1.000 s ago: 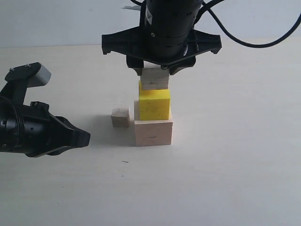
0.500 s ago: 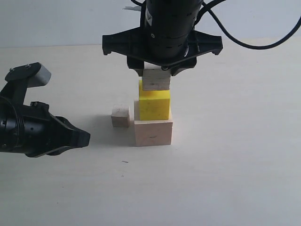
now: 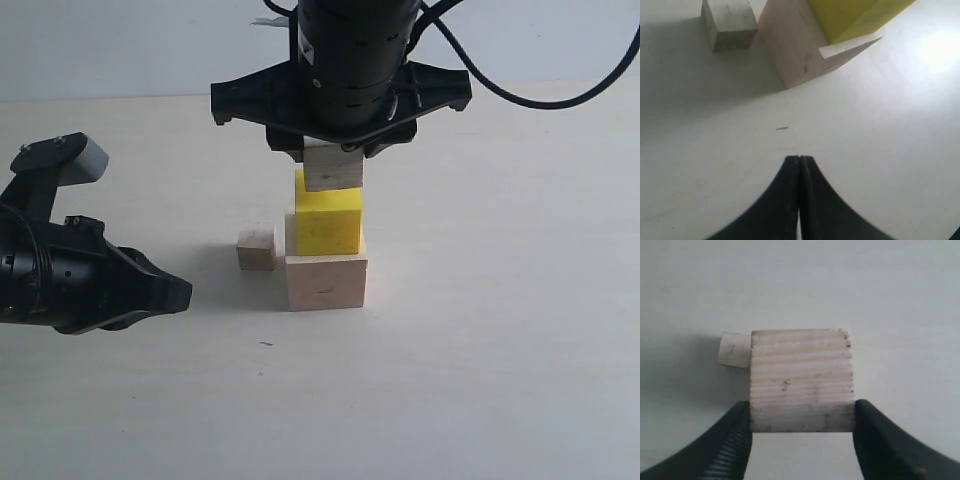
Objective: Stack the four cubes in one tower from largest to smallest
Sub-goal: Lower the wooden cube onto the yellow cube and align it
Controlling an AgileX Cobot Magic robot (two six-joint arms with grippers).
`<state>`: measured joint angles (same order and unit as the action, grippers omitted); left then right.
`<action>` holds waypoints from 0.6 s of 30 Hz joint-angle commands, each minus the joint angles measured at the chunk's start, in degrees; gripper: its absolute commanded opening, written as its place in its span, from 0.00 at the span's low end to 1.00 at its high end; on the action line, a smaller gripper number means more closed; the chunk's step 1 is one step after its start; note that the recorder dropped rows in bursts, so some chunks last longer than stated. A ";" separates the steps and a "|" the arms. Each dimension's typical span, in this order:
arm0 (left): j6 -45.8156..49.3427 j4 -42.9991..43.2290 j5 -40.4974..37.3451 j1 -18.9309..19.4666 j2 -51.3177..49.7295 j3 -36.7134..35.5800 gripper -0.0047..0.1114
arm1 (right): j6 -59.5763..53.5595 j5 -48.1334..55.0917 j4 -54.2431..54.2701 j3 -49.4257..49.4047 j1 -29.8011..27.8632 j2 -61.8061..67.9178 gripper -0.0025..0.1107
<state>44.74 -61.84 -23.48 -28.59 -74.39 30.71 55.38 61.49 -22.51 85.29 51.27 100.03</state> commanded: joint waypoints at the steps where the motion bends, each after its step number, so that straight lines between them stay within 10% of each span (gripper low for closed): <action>1: 0.01 -0.50 -0.59 0.00 0.47 -0.07 0.04 | -0.17 -0.16 -0.84 0.14 0.08 -0.24 0.02; 18: 0.01 -0.50 -2.74 0.00 0.47 -0.07 0.04 | 0.09 -1.57 -0.42 0.14 -0.13 0.85 0.02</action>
<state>44.74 -61.84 -25.84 -28.59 -74.39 30.71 55.38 60.40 -22.39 85.29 51.27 100.26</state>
